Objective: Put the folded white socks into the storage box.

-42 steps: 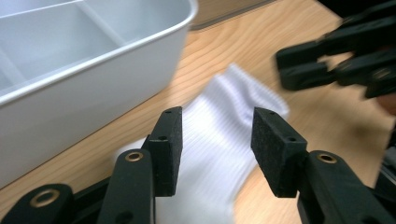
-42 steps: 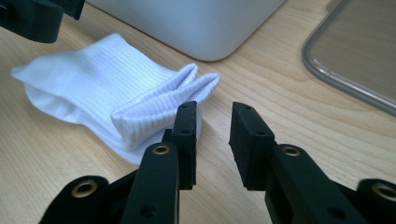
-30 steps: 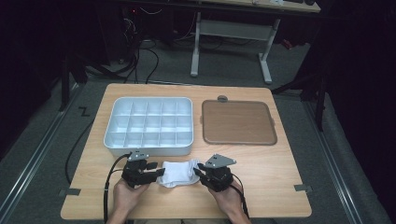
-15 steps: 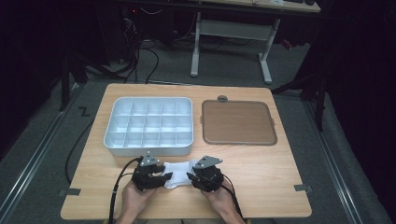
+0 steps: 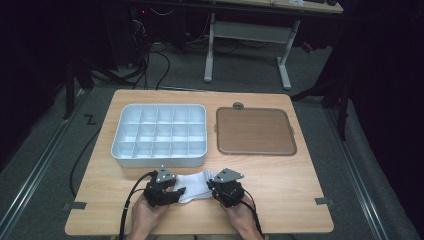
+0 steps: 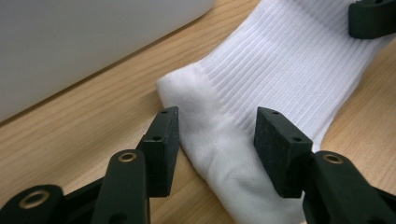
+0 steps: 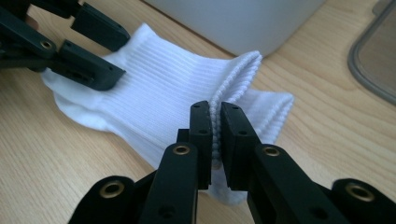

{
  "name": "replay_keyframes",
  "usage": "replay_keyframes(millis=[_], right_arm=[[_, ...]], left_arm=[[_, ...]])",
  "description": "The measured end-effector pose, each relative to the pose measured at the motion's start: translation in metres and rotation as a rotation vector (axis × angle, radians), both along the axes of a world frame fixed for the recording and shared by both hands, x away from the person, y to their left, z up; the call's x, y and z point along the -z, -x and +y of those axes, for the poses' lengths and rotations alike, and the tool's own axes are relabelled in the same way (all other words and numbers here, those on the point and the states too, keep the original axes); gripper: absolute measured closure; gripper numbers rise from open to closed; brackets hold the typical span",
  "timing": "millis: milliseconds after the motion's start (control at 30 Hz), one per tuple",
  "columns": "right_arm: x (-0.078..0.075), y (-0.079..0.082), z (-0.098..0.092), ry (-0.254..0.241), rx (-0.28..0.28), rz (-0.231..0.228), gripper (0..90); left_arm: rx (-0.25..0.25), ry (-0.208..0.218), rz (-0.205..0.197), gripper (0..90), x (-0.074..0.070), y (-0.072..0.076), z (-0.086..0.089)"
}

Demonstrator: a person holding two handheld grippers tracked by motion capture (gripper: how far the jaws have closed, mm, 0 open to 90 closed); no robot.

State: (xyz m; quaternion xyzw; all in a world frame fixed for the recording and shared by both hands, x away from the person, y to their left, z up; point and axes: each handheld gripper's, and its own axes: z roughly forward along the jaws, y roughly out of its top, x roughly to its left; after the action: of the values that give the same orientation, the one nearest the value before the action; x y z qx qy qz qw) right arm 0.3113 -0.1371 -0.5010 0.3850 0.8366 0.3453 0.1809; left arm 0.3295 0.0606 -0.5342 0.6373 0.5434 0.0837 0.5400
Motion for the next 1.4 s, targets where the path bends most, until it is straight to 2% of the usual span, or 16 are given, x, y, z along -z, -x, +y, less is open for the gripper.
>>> replay_keyframes(millis=[167,533,833,967,1100,1267,1400], right_arm=[[0.011,0.001,-0.007,0.017,0.02,0.023,84.1],[0.019,0.005,-0.01,0.01,0.046,0.008,83.3],[0.019,0.004,-0.01,0.015,0.041,0.015,82.2],[0.018,0.004,-0.01,0.013,0.033,0.014,79.6],[0.017,0.004,-0.01,-0.005,0.017,0.026,74.4],[0.012,0.004,-0.013,-0.009,0.0,0.029,70.5],[0.003,0.006,-0.016,-0.027,0.013,-0.004,66.5]], left_arm=[[-0.019,0.004,-0.019,50.6,0.002,0.004,-0.003],[-0.032,-0.008,-0.033,49.7,0.003,0.005,-0.003],[-0.046,-0.01,-0.02,49.8,0.002,0.005,-0.004],[-0.043,-0.012,-0.001,49.8,0.0,0.004,-0.004],[-0.038,0.018,0.033,51.6,-0.002,0.002,-0.003],[-0.064,0.073,0.043,49.4,-0.011,-0.001,0.001],[-0.076,0.097,0.046,47.3,-0.024,-0.01,0.008]])
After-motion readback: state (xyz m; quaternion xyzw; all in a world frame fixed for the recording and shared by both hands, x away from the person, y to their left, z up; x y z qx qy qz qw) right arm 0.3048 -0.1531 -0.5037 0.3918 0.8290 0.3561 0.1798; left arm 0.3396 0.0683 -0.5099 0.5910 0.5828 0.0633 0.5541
